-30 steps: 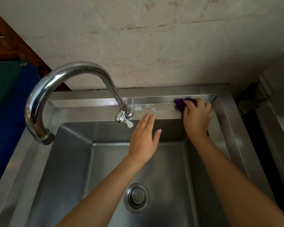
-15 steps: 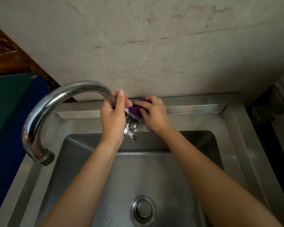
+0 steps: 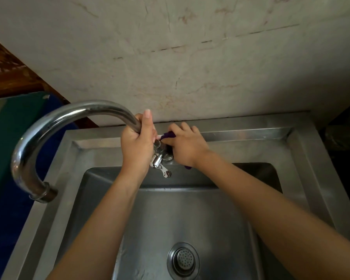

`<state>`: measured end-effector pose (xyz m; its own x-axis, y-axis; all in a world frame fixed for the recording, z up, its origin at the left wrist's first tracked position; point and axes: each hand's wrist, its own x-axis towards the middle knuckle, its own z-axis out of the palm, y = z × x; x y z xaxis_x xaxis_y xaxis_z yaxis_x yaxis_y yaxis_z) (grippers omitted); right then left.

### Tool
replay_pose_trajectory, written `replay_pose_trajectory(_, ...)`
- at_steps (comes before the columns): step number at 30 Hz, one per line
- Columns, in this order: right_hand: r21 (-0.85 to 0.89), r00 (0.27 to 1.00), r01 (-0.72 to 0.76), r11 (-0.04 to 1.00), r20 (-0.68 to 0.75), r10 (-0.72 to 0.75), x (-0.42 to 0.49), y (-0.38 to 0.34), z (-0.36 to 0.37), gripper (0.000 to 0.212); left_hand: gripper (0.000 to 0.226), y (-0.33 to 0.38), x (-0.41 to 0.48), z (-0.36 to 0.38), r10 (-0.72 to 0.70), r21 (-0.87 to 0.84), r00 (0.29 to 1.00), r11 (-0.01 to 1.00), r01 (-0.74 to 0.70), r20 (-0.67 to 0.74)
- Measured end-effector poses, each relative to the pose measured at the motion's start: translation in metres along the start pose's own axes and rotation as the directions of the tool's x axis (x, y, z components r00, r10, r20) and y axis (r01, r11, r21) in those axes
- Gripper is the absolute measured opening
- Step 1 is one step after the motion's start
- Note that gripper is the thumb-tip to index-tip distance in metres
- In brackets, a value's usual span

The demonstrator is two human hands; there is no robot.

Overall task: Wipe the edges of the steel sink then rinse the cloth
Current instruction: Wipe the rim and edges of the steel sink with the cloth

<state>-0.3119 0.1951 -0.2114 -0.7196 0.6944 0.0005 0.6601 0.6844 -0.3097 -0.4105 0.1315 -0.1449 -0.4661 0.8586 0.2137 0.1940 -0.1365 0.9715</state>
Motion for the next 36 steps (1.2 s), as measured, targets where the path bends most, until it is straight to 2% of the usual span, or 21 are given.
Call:
replay_pose_trajectory(6,-0.004,0.971,-0.163,0.987,-0.179,0.160,-0.047,0.025,0.013,0.037,0.042,-0.001,-0.001,-0.002,-0.012,-0.026,1.000,1.000,0.013,0.029)
replay_pose_trajectory(11,0.067,0.938,-0.249,0.966,-0.233,0.258,-0.085,0.029,0.012,0.033,0.039,-0.003,-0.001,-0.002,-0.026,-0.054,0.999,0.998,0.028,0.041)
replay_pose_trajectory(13,0.171,0.916,-0.290,0.942,-0.235,0.325,-0.099,0.025,0.011,0.031,0.040,-0.003,0.000,-0.001,-0.020,-0.058,0.999,0.998,0.022,0.035)
replay_pose_trajectory(14,0.321,0.884,-0.325,0.889,-0.230,0.406,-0.106,0.024,0.007,0.029,0.040,-0.004,0.000,-0.001,-0.018,-0.062,0.999,0.998,0.020,0.033)
replay_pose_trajectory(15,0.501,0.835,-0.357,0.788,-0.206,0.510,-0.112,0.024,0.002,0.028,0.040,-0.004,0.001,-0.001,-0.018,-0.066,0.999,0.998,0.020,0.032)
replay_pose_trajectory(17,0.741,0.672,-0.326,0.588,-0.256,0.695,-0.122,0.029,-0.012,0.031,0.040,-0.004,0.001,0.001,-0.028,-0.069,0.999,0.997,0.030,0.033)
replay_pose_trajectory(19,0.787,0.493,-0.251,0.564,-0.397,0.774,-0.123,0.033,-0.031,0.039,0.040,-0.004,0.000,0.002,-0.033,-0.071,0.999,0.997,0.035,0.034)
replay_pose_trajectory(20,0.767,0.453,-0.232,0.598,-0.459,0.765,-0.118,0.036,-0.038,0.045,0.040,-0.004,-0.001,0.003,-0.033,-0.073,0.999,0.997,0.035,0.033)
replay_pose_trajectory(21,0.736,0.459,-0.230,0.637,-0.495,0.737,-0.111,0.038,-0.043,0.050,0.040,-0.003,0.000,0.004,-0.031,-0.076,0.999,0.997,0.034,0.032)
replay_pose_trajectory(22,0.704,0.513,-0.240,0.668,-0.492,0.703,-0.103,0.039,-0.045,0.053,0.041,-0.002,0.000,0.005,-0.031,-0.077,0.999,0.996,0.033,0.033)
replay_pose_trajectory(25,0.619,0.761,-0.309,0.722,-0.294,0.579,-0.079,0.033,-0.030,0.053,0.041,-0.002,0.001,0.004,-0.042,-0.058,0.998,0.997,0.044,0.036)
replay_pose_trajectory(26,0.529,0.808,-0.356,0.770,-0.239,0.538,-0.075,0.031,-0.019,0.055,0.040,-0.002,0.001,0.003,-0.049,-0.052,0.998,0.997,0.051,0.042)
replay_pose_trajectory(28,0.208,0.825,-0.447,0.870,-0.280,0.491,-0.073,0.031,-0.001,0.057,0.041,-0.004,0.001,0.002,-0.053,-0.052,0.997,0.997,0.056,0.061)
replay_pose_trajectory(29,0.106,0.813,-0.468,0.877,-0.337,0.475,-0.072,0.033,0.004,0.056,0.041,-0.004,0.001,0.002,-0.054,-0.055,0.996,0.997,0.058,0.068)
replay_pose_trajectory(31,0.103,0.792,-0.464,0.880,-0.396,0.464,-0.067,0.034,0.010,0.053,0.041,-0.005,0.003,0.001,-0.053,-0.067,0.996,0.996,0.058,0.074)
replay_pose_trajectory(36,0.169,0.854,-0.359,0.918,-0.339,0.396,-0.057,-0.007,0.037,0.048,0.039,-0.008,0.004,0.003,-0.027,-0.073,0.997,0.997,0.032,0.074)
